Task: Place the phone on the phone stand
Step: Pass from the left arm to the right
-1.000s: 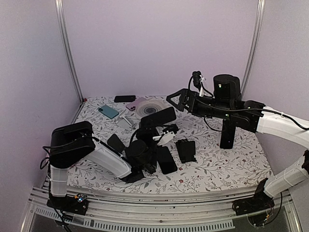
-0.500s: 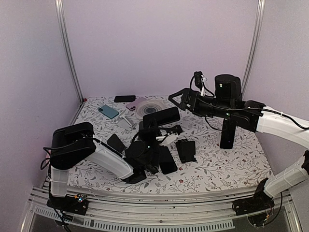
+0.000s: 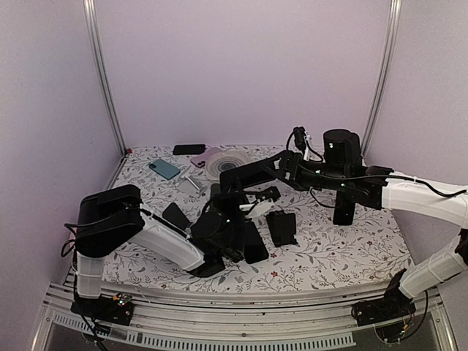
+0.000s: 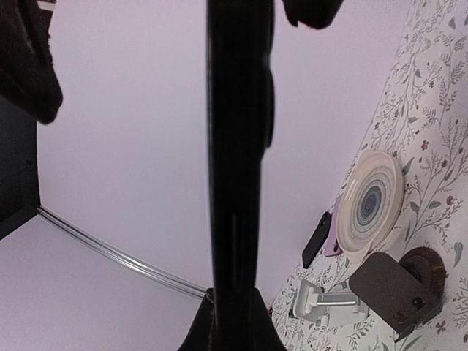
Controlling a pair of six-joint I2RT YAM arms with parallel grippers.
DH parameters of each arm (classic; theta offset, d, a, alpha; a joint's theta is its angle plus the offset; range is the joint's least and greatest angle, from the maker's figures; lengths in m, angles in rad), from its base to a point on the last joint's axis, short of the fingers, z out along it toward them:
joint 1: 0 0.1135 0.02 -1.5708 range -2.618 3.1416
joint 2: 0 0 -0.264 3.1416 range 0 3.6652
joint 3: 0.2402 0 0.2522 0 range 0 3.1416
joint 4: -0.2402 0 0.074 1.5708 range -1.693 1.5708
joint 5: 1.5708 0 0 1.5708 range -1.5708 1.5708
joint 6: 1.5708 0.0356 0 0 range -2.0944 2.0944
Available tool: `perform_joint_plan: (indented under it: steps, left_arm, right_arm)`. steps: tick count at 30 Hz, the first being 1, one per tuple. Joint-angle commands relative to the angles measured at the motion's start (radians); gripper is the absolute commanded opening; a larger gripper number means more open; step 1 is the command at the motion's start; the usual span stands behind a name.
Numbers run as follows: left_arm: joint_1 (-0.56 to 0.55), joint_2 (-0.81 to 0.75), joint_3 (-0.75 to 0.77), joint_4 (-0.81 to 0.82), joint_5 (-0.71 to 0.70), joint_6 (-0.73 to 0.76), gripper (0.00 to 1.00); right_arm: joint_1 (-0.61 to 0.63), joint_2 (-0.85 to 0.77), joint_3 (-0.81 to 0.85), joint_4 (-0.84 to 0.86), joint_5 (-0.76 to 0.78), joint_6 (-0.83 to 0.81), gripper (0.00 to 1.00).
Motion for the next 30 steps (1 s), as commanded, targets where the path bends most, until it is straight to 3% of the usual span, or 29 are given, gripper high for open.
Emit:
perform_joint_plan:
  steps: [1,12,17,23,27,30]
  left_arm:
    - [-0.019,-0.03,0.045,0.295,0.031,0.007,0.0]
    - [-0.029,-0.022,0.051,0.295,0.03,-0.003,0.0]
    - [-0.031,-0.022,0.053,0.295,0.03,-0.01,0.0]
    - [-0.033,-0.023,0.054,0.295,0.029,-0.015,0.0]
    - [-0.032,-0.023,0.054,0.295,0.03,-0.016,0.0]
    - [-0.034,-0.024,0.054,0.295,0.031,-0.019,0.14]
  right_arm:
    - [-0.003,0.03,-0.02,0.105,-0.074,0.055,0.73]
    - [-0.005,0.03,-0.036,0.162,-0.092,0.093,0.55]
    - [-0.005,0.027,-0.041,0.185,-0.098,0.099,0.37]
    - [-0.005,0.031,-0.044,0.186,-0.094,0.098,0.06]
    - [-0.005,0.025,-0.047,0.185,-0.089,0.096,0.03]
    - [-0.005,0.014,-0.049,0.184,-0.072,0.093,0.02]
